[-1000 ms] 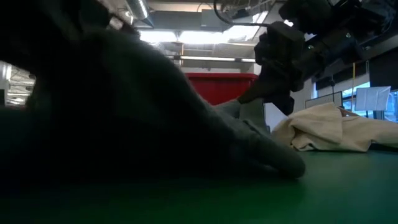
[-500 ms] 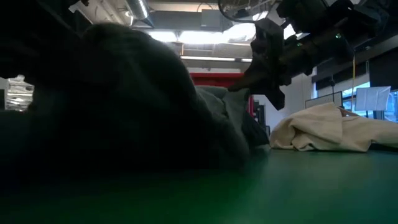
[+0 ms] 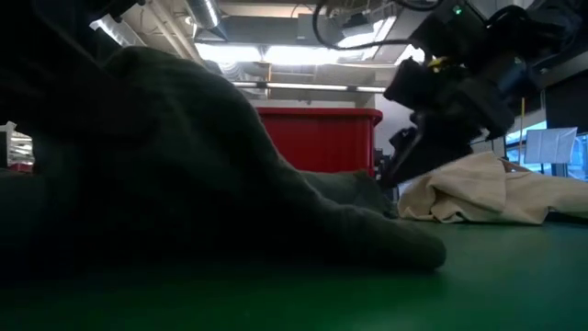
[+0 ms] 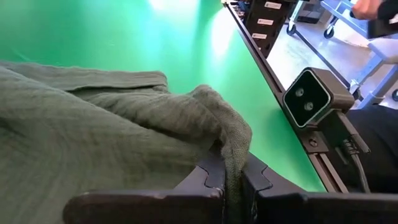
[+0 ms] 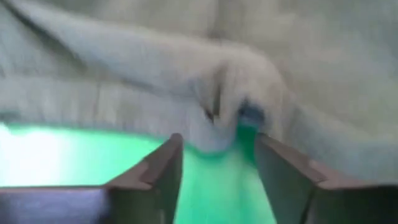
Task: Fold Laundry from Bin
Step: Fold the dark green polo
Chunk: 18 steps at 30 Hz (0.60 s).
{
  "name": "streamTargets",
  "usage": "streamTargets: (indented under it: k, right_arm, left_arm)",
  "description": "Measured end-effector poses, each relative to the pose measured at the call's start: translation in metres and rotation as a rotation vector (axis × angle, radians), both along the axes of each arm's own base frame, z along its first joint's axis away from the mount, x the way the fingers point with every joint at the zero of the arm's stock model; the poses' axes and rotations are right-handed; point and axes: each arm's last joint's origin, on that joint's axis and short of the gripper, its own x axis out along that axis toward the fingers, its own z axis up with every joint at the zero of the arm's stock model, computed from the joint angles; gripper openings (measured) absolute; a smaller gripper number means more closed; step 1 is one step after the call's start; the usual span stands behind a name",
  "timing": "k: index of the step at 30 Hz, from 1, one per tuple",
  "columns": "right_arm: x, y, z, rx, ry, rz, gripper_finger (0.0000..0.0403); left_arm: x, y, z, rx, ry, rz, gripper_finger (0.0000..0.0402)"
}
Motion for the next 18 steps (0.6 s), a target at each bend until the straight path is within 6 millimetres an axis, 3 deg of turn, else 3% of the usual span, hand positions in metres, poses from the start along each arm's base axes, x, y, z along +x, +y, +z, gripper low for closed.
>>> streamTargets:
  k: [6, 14, 18]
  right_arm:
    - [-0.004, 0.025, 0.001, -0.147, -0.013, 0.148, 0.0276]
    - [-0.007, 0.075, 0.016, -0.789, -0.092, 0.283, 0.0284]
    - [-0.001, 0.083, 0.006, -0.94, -0.04, 0.339, 0.0284]
  left_arm:
    - [0.0, 0.0, 0.0, 0.001, 0.002, 0.0, 0.0]
    - [0.0, 0.0, 0.0, -0.012, 0.011, -0.019, 0.0]
    - [0.001, 0.0, 0.0, -0.014, 0.012, -0.019, 0.0]
